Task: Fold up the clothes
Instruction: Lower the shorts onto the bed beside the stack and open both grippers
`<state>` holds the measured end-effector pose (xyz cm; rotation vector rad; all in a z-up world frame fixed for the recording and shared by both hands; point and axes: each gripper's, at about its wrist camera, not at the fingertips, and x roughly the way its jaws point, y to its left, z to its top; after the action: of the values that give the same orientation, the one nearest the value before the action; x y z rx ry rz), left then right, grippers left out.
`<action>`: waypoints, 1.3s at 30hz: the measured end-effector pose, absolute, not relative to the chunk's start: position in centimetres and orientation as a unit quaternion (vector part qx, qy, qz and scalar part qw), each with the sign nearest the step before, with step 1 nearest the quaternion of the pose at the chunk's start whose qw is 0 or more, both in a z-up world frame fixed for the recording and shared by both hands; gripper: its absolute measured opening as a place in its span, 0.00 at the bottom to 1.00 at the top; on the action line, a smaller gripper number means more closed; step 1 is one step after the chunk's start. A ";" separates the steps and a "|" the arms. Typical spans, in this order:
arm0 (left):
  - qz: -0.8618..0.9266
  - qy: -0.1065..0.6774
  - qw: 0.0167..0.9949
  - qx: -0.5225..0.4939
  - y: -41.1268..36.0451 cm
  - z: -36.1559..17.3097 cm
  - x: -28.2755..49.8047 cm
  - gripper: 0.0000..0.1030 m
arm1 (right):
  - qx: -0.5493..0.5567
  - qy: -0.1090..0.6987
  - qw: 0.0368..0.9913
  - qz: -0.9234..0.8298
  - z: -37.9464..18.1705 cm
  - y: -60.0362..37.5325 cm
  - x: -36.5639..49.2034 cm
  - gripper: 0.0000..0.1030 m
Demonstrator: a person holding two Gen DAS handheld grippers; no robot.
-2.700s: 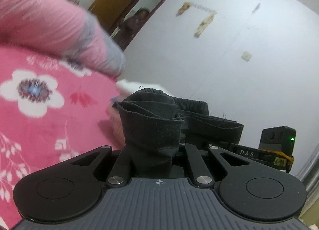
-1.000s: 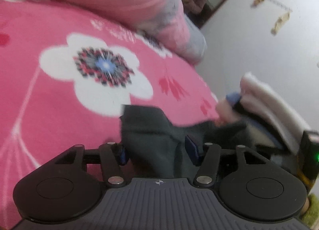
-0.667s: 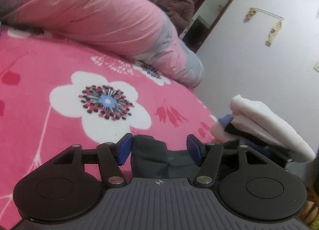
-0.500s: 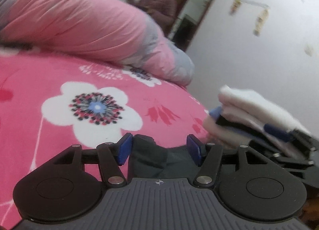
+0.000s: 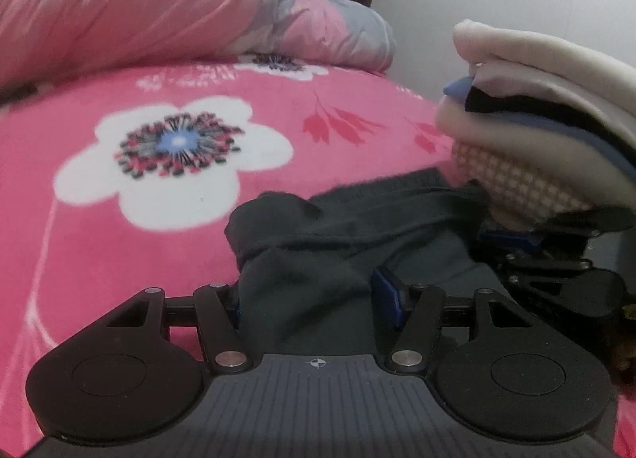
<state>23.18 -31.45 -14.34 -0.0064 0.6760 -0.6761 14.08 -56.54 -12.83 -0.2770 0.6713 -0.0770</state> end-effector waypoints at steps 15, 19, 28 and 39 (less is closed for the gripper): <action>-0.293 0.358 0.883 -0.080 -31.2 -13.2 26.2 0.59 | -0.028 0.342 0.938 -0.044 -11.8 -56.5 19.0 0.17; -0.292 0.320 0.897 -0.087 -28.7 -10.0 24.2 0.59 | 0.010 0.314 0.948 -0.048 -8.8 -56.6 15.3 0.18; -0.414 0.266 0.869 -0.046 -25.8 -5.7 13.0 0.59 | 0.070 0.259 0.961 -0.069 -4.6 -56.0 1.3 0.24; -0.407 0.359 0.840 0.023 -27.4 -11.8 8.2 0.55 | 0.196 0.314 0.918 -0.138 -11.8 -60.1 -2.7 0.24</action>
<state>8.22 -27.35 -11.76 0.0478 0.7591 -0.8595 -2.70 -60.11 -11.79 0.4040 0.6463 -0.2846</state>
